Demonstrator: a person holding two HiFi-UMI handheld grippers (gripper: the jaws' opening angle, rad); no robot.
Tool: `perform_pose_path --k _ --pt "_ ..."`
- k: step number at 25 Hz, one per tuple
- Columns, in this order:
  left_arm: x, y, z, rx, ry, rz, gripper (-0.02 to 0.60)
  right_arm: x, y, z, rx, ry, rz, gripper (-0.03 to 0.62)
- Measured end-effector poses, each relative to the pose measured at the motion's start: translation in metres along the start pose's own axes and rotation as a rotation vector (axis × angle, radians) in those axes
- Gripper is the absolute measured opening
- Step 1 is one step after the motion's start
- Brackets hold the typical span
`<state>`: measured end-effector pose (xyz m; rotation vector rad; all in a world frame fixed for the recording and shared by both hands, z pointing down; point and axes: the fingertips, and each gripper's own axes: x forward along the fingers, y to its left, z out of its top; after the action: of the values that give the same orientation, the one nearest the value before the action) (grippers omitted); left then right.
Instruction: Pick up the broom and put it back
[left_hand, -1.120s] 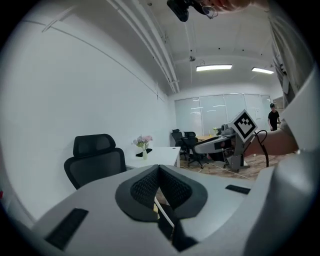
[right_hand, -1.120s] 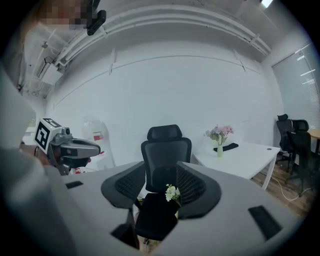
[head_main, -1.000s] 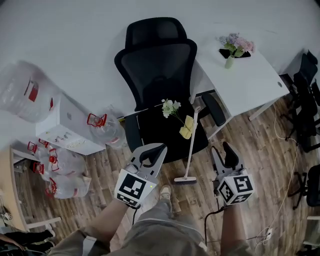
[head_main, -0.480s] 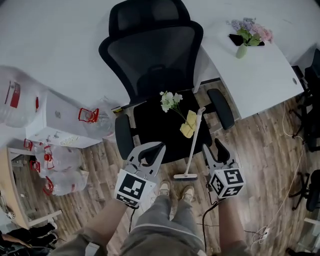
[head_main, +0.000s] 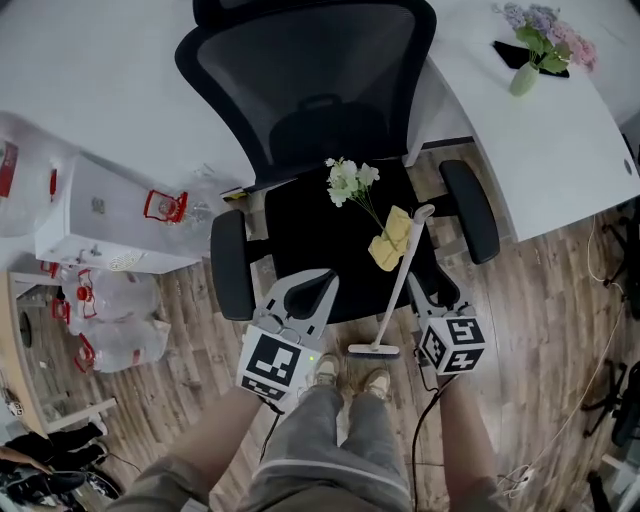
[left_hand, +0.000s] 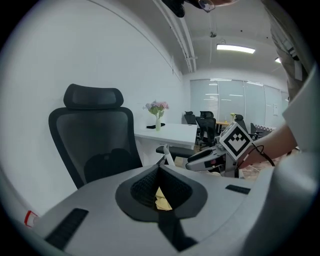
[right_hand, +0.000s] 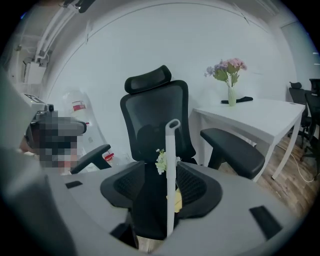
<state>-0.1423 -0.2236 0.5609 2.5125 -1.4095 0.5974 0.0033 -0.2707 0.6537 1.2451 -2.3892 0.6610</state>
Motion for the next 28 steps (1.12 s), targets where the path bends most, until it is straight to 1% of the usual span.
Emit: perform_pose_path --k 4,7,12,15,17,18,23,26,28 --pt "0.018 0.003 -0.032 -0.022 0.020 0.005 0.015 0.029 -0.008 -0.024 0.012 0.019 0.013 0.207" --pt "0.029 0.006 -0.051 -0.020 0.031 0.008 0.015 0.046 -0.010 -0.037 0.009 0.017 0.019 0.207" --pt "0.043 0.012 -0.072 -0.015 0.033 0.024 0.015 0.075 -0.017 -0.056 -0.007 0.016 0.009 0.207" --pt "0.044 0.012 -0.080 -0.006 0.032 0.027 0.015 0.083 -0.021 -0.057 -0.007 -0.015 -0.006 0.196" --pt "0.042 0.012 -0.084 -0.006 0.033 0.031 0.015 0.083 -0.022 -0.055 -0.003 -0.035 -0.013 0.146" --pt "0.040 0.012 -0.085 -0.007 0.035 0.034 0.015 0.082 -0.022 -0.054 -0.003 -0.036 -0.016 0.106" --pt "0.026 0.008 -0.080 -0.006 0.039 0.038 0.015 0.061 -0.017 -0.056 -0.015 0.003 -0.026 0.106" --pt "0.010 0.004 -0.078 0.012 0.060 0.049 0.015 0.037 -0.008 -0.060 -0.045 0.023 -0.020 0.106" --pt "-0.003 0.000 -0.076 0.006 0.077 0.051 0.015 0.017 -0.002 -0.061 -0.062 0.028 -0.020 0.104"
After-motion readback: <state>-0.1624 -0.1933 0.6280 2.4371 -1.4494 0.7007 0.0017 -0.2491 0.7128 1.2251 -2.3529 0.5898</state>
